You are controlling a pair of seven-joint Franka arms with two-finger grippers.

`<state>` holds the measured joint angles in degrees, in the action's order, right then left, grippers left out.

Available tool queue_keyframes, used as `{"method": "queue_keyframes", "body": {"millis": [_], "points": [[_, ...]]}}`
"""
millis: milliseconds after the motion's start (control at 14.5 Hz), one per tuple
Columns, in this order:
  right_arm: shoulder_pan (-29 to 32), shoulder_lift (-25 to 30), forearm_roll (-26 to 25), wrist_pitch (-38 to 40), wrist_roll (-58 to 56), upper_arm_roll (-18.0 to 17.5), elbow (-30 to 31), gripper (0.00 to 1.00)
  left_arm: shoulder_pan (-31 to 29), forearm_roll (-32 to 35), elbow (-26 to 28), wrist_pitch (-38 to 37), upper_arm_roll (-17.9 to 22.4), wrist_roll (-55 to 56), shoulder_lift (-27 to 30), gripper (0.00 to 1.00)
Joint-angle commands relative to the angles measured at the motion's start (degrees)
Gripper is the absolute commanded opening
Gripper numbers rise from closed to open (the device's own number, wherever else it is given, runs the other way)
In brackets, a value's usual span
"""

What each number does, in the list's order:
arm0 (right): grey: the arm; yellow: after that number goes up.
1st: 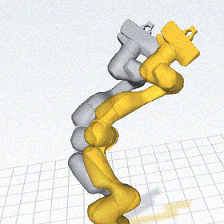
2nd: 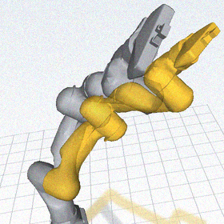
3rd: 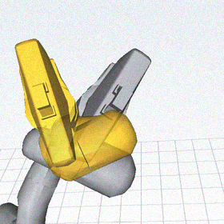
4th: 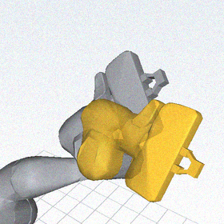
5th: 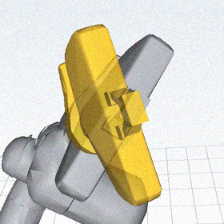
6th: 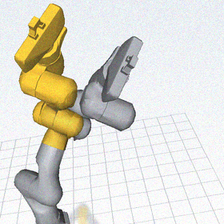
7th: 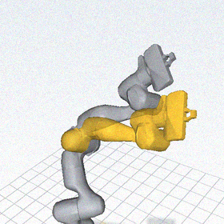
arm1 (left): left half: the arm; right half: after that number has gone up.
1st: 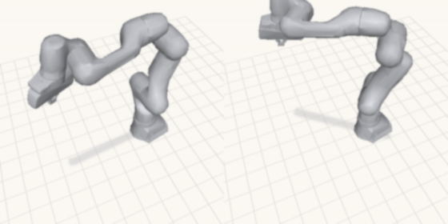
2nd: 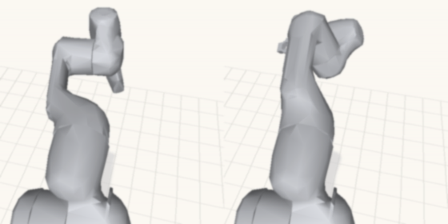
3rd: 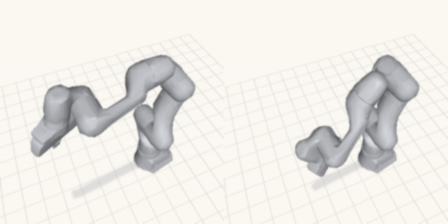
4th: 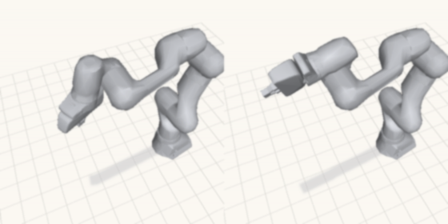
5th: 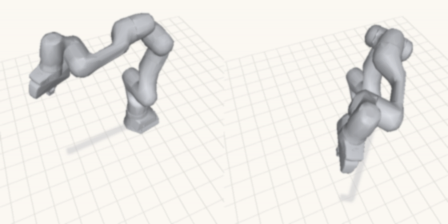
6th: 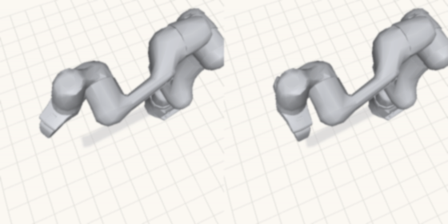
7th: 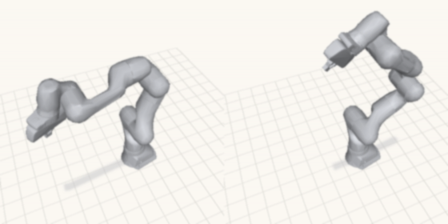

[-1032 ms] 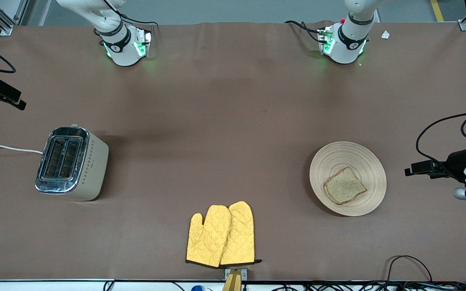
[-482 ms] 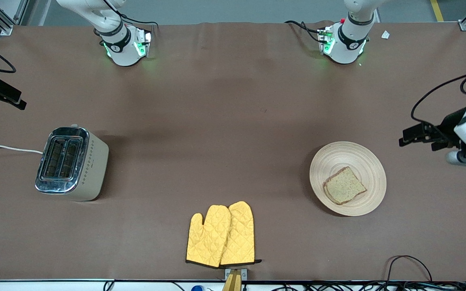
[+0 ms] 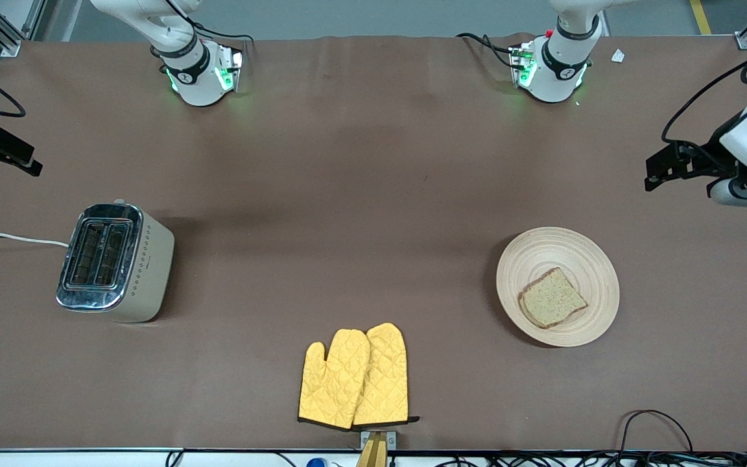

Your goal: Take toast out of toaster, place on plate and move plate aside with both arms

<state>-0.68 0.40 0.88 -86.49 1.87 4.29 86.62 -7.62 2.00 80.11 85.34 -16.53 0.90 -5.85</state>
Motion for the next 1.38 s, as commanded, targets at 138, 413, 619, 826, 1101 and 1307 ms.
{"method": "queue_keyframes", "body": {"millis": [138,413,619,826,1101,1307], "points": [[0.5,1.6,-0.1,0.1,-0.2,-0.5,1.3,1.0,10.8,-0.1,9.8,-1.3,10.0,0.8,9.3,1.0],[0.6,1.5,-0.1,0.2,-0.3,-0.5,1.3,1.0,12.4,-0.1,13.2,-0.1,11.3,0.8,12.2,1.0],[0.6,1.5,-0.1,0.1,-0.2,-0.5,1.3,1.0,11.7,-0.3,13.3,0.2,11.0,0.8,12.4,1.0],[0.6,1.5,-0.1,0.1,-0.2,-0.5,1.3,1.0,11.6,-0.2,12.9,-0.3,11.2,1.2,12.3,1.0],[0.6,1.5,-0.1,0.1,-0.2,-0.5,1.3,1.0,11.5,0.1,12.0,-1.0,11.2,5.4,11.8,1.0],[0.6,1.5,-0.1,0.1,-0.2,-0.5,1.3,1.0,11.5,0.5,10.7,-1.5,11.3,5.2,11.1,1.0]]}}
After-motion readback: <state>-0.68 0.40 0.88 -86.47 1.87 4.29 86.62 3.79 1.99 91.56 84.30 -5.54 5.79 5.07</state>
